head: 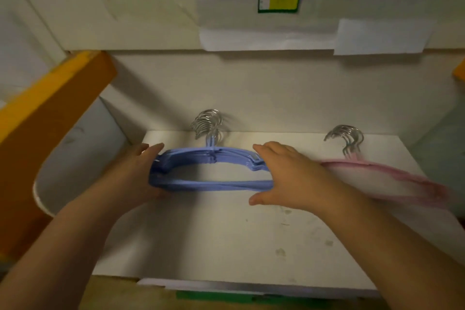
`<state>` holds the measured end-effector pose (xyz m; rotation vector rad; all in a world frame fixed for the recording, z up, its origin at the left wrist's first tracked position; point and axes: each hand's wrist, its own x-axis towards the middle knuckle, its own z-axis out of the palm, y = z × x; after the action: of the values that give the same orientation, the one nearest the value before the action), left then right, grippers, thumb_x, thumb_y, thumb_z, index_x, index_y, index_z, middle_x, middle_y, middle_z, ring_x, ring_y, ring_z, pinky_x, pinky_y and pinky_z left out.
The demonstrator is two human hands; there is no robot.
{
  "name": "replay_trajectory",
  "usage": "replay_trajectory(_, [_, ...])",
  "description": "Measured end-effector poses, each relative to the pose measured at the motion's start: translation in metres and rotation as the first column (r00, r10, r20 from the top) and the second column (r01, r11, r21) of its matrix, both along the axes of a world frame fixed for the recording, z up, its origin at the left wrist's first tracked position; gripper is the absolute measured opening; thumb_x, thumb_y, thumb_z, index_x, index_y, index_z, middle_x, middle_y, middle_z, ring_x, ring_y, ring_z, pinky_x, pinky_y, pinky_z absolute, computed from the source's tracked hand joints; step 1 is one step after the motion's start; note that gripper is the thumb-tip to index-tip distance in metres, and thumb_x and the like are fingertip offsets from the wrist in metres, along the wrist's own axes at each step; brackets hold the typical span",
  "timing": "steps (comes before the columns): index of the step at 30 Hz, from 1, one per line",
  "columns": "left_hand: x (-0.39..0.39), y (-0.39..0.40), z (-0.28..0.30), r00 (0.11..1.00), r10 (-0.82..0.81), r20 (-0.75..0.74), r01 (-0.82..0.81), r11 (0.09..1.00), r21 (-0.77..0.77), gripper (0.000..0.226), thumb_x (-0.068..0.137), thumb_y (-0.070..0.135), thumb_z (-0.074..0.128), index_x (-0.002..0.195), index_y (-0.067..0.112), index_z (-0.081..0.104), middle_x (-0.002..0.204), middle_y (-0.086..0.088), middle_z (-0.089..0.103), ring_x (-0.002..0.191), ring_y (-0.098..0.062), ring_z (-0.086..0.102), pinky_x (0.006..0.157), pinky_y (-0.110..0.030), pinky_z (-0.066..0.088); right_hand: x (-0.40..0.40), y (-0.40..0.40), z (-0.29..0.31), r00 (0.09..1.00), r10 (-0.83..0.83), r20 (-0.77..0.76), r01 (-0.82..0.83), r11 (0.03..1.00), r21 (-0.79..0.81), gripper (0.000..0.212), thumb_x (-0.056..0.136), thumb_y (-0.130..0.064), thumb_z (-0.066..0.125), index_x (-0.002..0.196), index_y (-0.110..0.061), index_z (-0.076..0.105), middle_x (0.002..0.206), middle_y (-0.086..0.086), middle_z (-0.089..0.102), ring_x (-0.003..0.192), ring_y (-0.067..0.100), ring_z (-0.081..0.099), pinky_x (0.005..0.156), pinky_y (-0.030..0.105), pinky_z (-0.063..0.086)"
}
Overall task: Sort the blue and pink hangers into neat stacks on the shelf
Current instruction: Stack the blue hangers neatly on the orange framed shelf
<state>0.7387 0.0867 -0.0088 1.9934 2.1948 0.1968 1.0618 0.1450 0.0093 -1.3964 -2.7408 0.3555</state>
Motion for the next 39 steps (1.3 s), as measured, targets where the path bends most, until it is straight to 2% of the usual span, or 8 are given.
replay_trajectory(2, [-0.008,-0.001,-0.006,0.993,0.018,0.119,-0.021,0.999,0.025,0.108,0.043,0.067,0.063,0.137,0.014,0.049,0.127,-0.009,0.057,0.107,-0.031,0.061,0.089,-0.047,0.052,-0.014,0.005,-0.007,0.998,-0.033,0.06,0.034,0.999,-0.008,0.083,0.063,-0.067,0.072,0.128,-0.027,0.039,0.122,-0.007,0.051,0.11,0.019,0.052,0.088,0.039,0.049])
replay_trajectory(5, [-0.011,-0.001,-0.01,0.988,-0.002,0.152,-0.002,1.0,0.025,0.077,0.051,0.06,0.066,0.118,0.022,0.06,0.114,-0.003,0.063,0.097,-0.027,0.063,0.083,-0.044,0.053,-0.019,0.011,-0.006,0.992,-0.05,0.119,0.048,0.999,0.025,0.06,0.067,-0.057,0.073,0.112,-0.029,0.046,0.101,-0.009,0.058,0.086,0.018,0.057,0.073,0.036,0.049])
replay_trajectory(10, [-0.004,-0.002,-0.004,0.997,0.027,0.066,-0.026,1.0,-0.018,0.035,0.069,0.039,0.078,0.097,0.037,0.056,0.093,0.009,0.052,0.08,-0.017,0.054,0.066,-0.029,0.04,-0.016,0.022,-0.001,0.989,-0.018,0.143,0.009,0.998,0.059,0.045,0.072,-0.052,0.071,0.107,-0.032,0.051,0.094,-0.01,0.059,0.082,0.015,0.056,0.071,0.033,0.046])
replay_trajectory(13, [-0.003,-0.004,-0.004,0.993,0.028,0.115,-0.027,1.0,-0.013,0.038,0.07,0.037,0.078,0.094,0.043,0.05,0.097,0.009,0.053,0.082,-0.017,0.054,0.066,-0.028,0.036,-0.016,0.023,-0.001,0.99,-0.04,0.138,0.044,0.999,-0.028,0.052,0.067,-0.053,0.074,0.109,-0.034,0.049,0.093,-0.012,0.059,0.081,0.013,0.057,0.07,0.032,0.048])
replay_trajectory(17, [-0.002,-0.005,-0.008,0.985,0.066,0.159,-0.056,0.996,-0.062,0.042,0.075,0.026,0.075,0.112,0.034,0.057,0.104,0.005,0.054,0.087,-0.019,0.054,0.066,-0.028,0.035,-0.016,0.025,-0.007,0.97,-0.085,0.228,0.089,0.996,-0.005,0.052,0.067,-0.052,0.074,0.107,-0.029,0.05,0.095,-0.009,0.059,0.083,0.015,0.057,0.071,0.033,0.048])
replay_trajectory(24, [0.0,-0.001,0.001,0.994,0.071,0.083,-0.061,0.991,-0.123,0.042,0.078,0.029,0.075,0.118,0.028,0.059,0.105,0.0,0.061,0.09,-0.022,0.059,0.069,-0.027,0.038,-0.017,0.027,0.006,0.969,-0.1,0.227,0.099,0.995,0.016,0.039,0.061,-0.049,0.074,0.08,-0.027,0.048,0.074,-0.008,0.055,0.064,0.01,0.052,0.05,0.026,0.034])
replay_trajectory(31, [-0.001,0.001,-0.008,0.997,0.059,0.045,-0.052,0.988,-0.145,0.051,0.078,0.027,0.075,0.121,0.018,0.049,0.112,-0.005,0.057,0.095,-0.025,0.058,0.076,-0.034,0.048,-0.017,0.031,-0.002,0.969,-0.081,0.233,0.081,0.997,0.008,0.042,0.067,-0.051,0.072,0.093,-0.027,0.05,0.081,-0.009,0.055,0.069,0.009,0.053,0.052,0.024,0.034])
replay_trajectory(39, [-0.002,0.008,0.0,0.997,0.056,0.06,-0.045,0.986,-0.163,0.051,0.066,0.033,0.083,0.11,0.03,0.057,0.1,0.002,0.064,0.087,-0.02,0.059,0.074,-0.036,0.051,-0.01,0.033,-0.003,0.972,-0.073,0.221,0.059,0.996,0.072,0.038,0.066,-0.05,0.071,0.091,-0.027,0.052,0.077,-0.01,0.054,0.067,0.008,0.052,0.052,0.024,0.035])
